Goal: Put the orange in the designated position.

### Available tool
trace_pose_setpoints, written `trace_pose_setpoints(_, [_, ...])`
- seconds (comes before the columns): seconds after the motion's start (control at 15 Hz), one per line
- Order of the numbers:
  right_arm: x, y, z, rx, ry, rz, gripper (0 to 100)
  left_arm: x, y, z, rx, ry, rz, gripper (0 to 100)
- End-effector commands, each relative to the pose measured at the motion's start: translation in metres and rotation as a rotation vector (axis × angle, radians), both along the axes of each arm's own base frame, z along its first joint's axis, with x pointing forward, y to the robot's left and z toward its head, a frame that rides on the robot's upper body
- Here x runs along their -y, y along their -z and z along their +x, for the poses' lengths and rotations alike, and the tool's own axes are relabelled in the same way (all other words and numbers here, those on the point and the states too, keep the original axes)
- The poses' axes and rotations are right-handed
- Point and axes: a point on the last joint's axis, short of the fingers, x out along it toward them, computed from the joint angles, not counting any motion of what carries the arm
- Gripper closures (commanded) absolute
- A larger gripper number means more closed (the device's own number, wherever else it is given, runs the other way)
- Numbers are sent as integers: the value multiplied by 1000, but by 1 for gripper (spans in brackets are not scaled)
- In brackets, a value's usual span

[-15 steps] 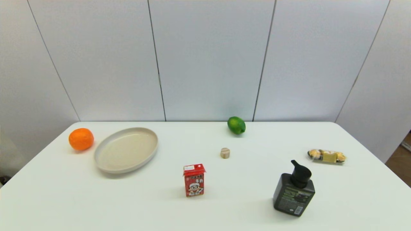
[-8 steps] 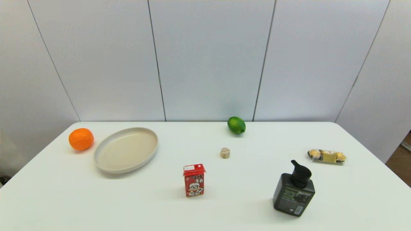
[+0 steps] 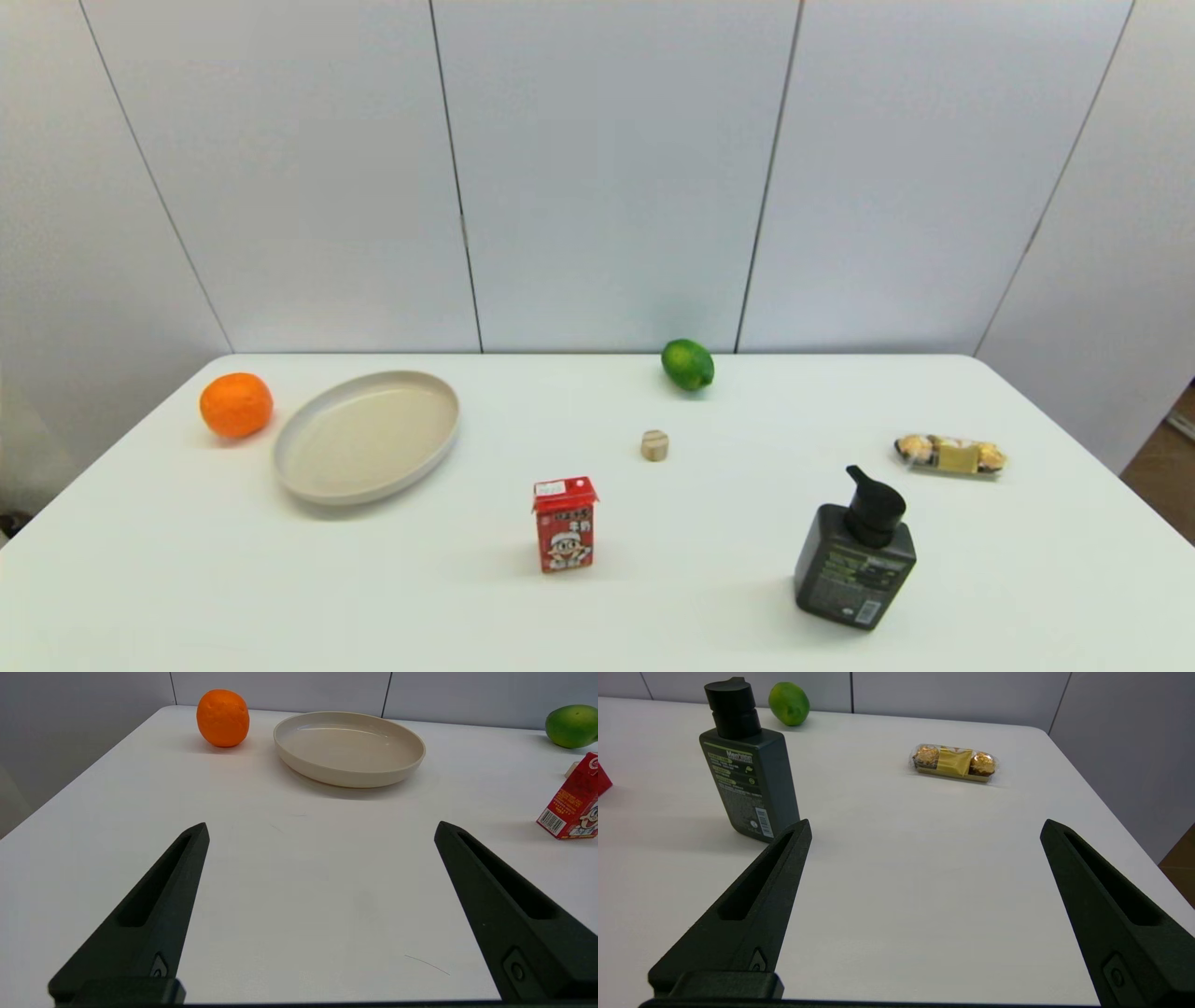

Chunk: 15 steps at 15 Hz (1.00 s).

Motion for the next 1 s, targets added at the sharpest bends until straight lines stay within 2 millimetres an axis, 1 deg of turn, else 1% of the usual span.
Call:
trace_pose_setpoints(0.07, [0,0,0,-3,-1,-1,0,0,0,0,-1,-1,-1,0])
trace_pose_setpoints(1.0, [0,0,0,-3,0,-1,0,0,0,0,-1,-1,-1,0])
